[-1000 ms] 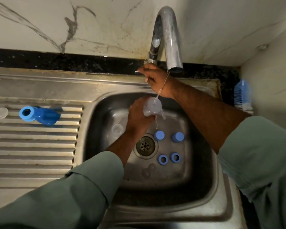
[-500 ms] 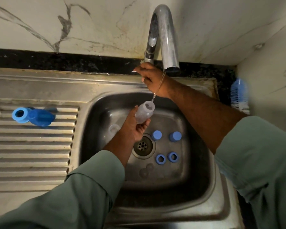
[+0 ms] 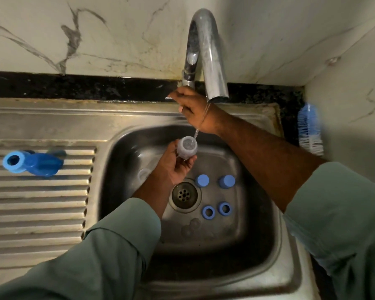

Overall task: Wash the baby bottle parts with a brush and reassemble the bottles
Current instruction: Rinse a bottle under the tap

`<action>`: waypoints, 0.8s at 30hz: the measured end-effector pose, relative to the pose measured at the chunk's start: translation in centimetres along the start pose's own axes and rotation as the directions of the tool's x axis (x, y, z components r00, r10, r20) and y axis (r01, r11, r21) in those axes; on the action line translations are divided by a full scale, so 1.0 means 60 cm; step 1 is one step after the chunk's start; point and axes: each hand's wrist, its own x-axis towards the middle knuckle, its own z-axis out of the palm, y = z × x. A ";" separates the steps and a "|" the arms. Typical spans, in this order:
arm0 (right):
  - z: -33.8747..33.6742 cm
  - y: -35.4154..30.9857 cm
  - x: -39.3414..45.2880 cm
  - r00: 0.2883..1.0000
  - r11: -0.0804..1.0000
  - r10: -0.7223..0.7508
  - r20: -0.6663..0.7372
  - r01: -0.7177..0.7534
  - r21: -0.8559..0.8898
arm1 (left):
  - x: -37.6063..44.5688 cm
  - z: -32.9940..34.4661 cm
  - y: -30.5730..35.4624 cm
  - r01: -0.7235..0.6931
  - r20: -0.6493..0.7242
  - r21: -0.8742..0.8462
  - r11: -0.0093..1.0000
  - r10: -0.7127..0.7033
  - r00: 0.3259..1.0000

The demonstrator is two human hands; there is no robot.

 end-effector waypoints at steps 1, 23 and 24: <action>-0.001 -0.001 -0.001 1.000 1.000 -0.016 -0.006 0.016 -0.001 | 0.002 -0.001 0.001 -0.006 -0.003 0.007 1.000 0.006 1.000; -0.003 -0.006 -0.006 0.992 0.995 -0.093 -0.089 0.095 0.009 | 0.004 -0.009 -0.004 0.014 -0.016 0.060 0.998 -0.013 1.000; -0.005 -0.010 -0.004 0.992 0.997 -0.081 -0.094 0.082 0.011 | 0.004 -0.016 -0.005 0.015 -0.022 0.068 0.998 -0.014 1.000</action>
